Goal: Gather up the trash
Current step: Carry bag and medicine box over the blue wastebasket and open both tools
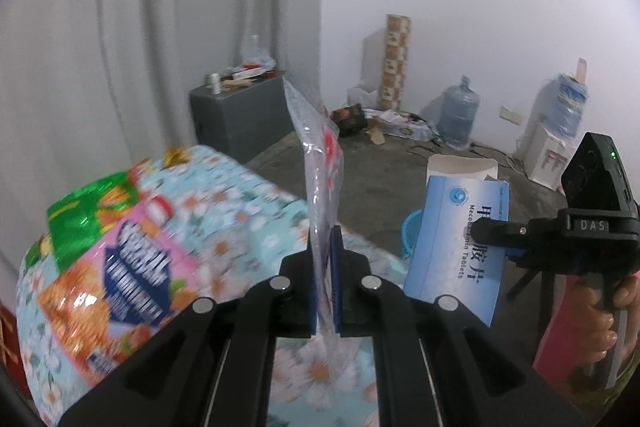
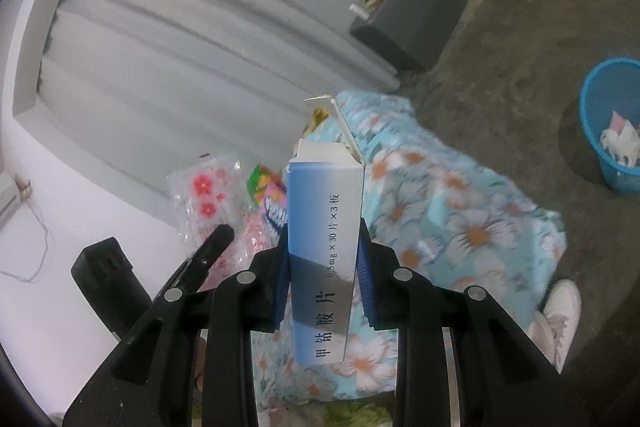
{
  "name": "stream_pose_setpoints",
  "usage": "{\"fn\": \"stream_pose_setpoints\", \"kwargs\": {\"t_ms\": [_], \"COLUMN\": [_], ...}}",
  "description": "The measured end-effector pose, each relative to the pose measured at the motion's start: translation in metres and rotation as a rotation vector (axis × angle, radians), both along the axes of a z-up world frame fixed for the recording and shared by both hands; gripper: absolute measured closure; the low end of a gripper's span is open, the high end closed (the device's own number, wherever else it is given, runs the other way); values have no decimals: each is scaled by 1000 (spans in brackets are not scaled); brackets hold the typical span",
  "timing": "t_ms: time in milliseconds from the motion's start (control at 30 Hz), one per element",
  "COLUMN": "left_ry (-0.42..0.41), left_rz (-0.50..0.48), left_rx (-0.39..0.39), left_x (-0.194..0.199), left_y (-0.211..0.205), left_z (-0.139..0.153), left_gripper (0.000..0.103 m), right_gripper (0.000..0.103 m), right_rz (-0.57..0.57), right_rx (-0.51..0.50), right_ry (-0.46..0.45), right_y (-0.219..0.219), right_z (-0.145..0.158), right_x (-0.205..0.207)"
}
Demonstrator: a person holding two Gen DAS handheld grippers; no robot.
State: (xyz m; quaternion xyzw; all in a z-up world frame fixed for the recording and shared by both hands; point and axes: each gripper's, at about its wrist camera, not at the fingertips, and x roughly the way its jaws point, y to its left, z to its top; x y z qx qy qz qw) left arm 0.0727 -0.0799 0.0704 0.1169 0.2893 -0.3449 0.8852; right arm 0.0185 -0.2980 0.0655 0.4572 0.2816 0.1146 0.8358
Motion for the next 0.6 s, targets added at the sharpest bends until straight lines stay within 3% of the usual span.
{"fn": "stream_pose_setpoints", "kwargs": {"t_ms": [333,600], "left_ry": [76,260], "left_rz": [-202,-363], "left_rx": [62,114], "left_x": [13,37], "left_y": [-125,-250], "left_z": [-13,-61], "left_gripper": [98,98], "right_gripper": [76,76], "right_rz": [-220,-567], "right_rx": [84,-27], "right_ry": [28,180], "right_y": [-85,-165], "right_z": [-31,-61], "right_x": [-36,-70]}}
